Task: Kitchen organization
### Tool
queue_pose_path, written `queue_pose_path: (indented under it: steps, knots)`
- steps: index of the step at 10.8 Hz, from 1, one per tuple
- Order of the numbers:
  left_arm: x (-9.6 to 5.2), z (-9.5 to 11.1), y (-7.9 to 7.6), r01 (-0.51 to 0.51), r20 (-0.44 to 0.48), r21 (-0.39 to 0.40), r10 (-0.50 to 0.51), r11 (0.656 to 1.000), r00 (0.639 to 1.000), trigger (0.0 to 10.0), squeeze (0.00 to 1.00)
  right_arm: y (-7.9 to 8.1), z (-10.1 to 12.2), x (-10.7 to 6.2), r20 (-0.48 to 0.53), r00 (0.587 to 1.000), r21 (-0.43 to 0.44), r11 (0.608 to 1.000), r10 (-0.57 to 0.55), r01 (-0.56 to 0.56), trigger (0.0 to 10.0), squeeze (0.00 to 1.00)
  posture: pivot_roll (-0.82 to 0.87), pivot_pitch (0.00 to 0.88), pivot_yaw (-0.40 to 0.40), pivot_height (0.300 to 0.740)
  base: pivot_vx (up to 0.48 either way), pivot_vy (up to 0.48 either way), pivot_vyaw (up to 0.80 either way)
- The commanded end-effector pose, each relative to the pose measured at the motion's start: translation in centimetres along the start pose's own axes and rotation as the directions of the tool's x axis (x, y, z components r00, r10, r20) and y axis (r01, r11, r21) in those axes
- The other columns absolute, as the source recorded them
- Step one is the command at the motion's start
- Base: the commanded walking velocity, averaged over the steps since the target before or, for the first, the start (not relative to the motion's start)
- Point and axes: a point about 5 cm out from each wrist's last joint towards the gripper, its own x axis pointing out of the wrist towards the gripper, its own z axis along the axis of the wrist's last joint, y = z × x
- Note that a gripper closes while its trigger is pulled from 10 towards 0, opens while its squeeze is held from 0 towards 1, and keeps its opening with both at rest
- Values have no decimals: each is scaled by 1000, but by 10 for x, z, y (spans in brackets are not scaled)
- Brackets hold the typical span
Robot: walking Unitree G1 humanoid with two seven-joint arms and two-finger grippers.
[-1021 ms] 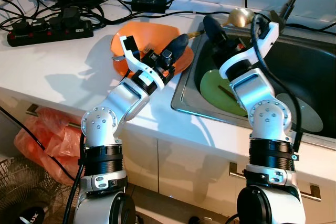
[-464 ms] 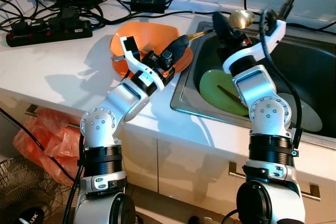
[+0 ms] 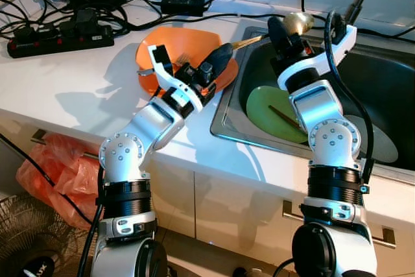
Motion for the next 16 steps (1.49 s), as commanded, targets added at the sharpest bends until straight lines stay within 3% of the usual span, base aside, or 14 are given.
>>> queue_pose_path:
  steps: [1, 4, 5, 6, 7, 8, 9, 10, 12, 13, 14, 15, 16]
  knots:
    - [4, -5, -11, 42, -1, 17, -42, 999, 999, 0, 0, 2, 7, 3, 30, 1000, 8, 1000, -4, 3, 0, 0, 45, 99, 19, 740, 0, 0, 0]
    - [4, -6, -9, 16, -25, 93, -13, 996, 1000, 0, 0, 1, 9, 3, 42, 999, 8, 1000, -16, 16, 0, 0, 43, 99, 26, 740, 0, 0, 0]
    - [4, -9, -4, -28, -43, 177, 36, 984, 998, 8196, 1000, -1, 11, 3, 50, 998, 6, 1000, -24, 24, 0, 0, 43, 99, 26, 740, 0, 0, 0]
    - [8, -12, -12, -13, -71, 308, 36, 951, 997, 8196, 1000, -6, 12, 1, 56, 997, -22, 998, -59, 60, 0, 0, 43, 99, 24, 740, 0, 0, 0]
    - [11, -16, -20, 18, -104, 392, 25, 920, 994, 10000, 1000, -11, 14, 0, 72, 993, -70, 992, -99, 104, 0, 0, 45, 100, 24, 740, 0, 0, 0]
    - [13, -22, -22, 41, -150, 472, 34, 881, 988, 10000, 1000, -16, 20, -1, 105, 984, -124, 980, -145, 157, 0, 0, 45, 100, 25, 740, 0, 0, 0]
    - [12, -29, -16, 48, -194, 591, 84, 806, 977, 10000, 1000, -23, 29, -2, 148, 971, -175, 961, -190, 215, 0, 0, 45, 100, 25, 740, 0, 0, 0]
    - [10, -33, -14, 69, -222, 655, 104, 753, 970, 10000, 1000, -32, 37, -4, 168, 959, -204, 944, -226, 258, 0, 0, 45, 101, 28, 740, 0, 0, 0]
    - [7, -40, -11, 112, -273, 736, 141, 668, 952, 10000, 1000, -60, 50, -12, 176, 929, -410, 834, -325, 370, 0, 0, 49, 100, 31, 740, 0, 0, 0]
    - [4, -42, -4, 122, -287, 785, 182, 608, 941, 10000, 1000, -75, 50, -17, 145, 919, -593, 711, -367, 377, 0, 0, 49, 99, 33, 740, 0, 0, 0]
    - [3, -40, 0, 114, -281, 808, 208, 578, 937, 10000, 1000, -82, 49, -19, 126, 916, -696, 624, -381, 356, 0, 0, 48, 98, 34, 740, 0, 0, 0]
    - [1, -39, 6, 119, -288, 821, 226, 558, 930, 10000, 1000, -92, 36, -24, 3, 921, -825, 520, -389, 222, 0, 0, 49, 98, 34, 740, 0, 0, 0]
    - [-1, -40, 8, 125, -296, 826, 235, 550, 926, 10000, 1000, -102, 25, -29, -80, 909, -890, 440, -409, 119, 0, 0, 49, 98, 34, 740, 0, 0, 0]
